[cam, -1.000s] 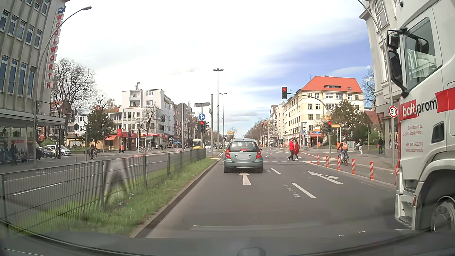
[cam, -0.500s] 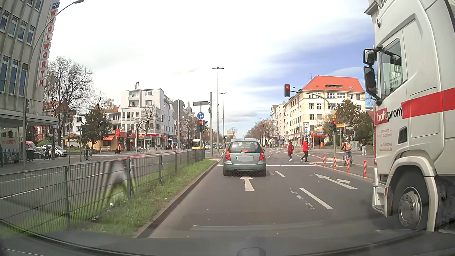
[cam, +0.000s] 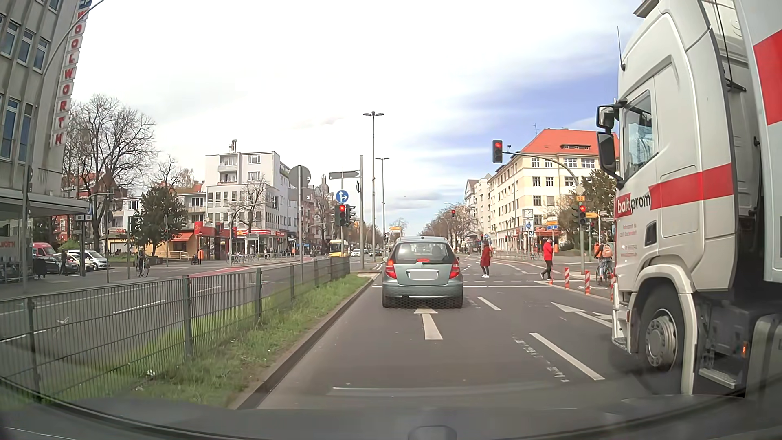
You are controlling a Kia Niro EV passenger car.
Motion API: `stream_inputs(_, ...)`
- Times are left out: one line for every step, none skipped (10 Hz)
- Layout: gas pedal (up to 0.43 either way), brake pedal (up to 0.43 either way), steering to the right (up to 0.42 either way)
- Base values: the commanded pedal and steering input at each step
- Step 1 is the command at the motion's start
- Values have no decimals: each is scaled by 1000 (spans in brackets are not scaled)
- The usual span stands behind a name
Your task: Follow the waypoints while adhering to traffic rules and regulations
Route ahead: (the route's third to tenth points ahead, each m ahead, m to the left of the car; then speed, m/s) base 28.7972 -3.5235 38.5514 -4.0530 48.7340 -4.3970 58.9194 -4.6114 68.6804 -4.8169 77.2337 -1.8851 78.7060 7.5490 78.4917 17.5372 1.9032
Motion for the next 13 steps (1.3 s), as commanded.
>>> stream_inputs(0,0,20)
stream_inputs(0,0,24)
stream_inputs(0,0,27)
stream_inputs(0,0,26)
stream_inputs(0,0,27)
stream_inputs(0,0,27)
stream_inputs(0,0,27)
stream_inputs(0,0,27)
stream_inputs(0,0,26)
stream_inputs(0,0,25)
stream_inputs(0,0,24)
stream_inputs(0,0,23)
stream_inputs(0,0,22)
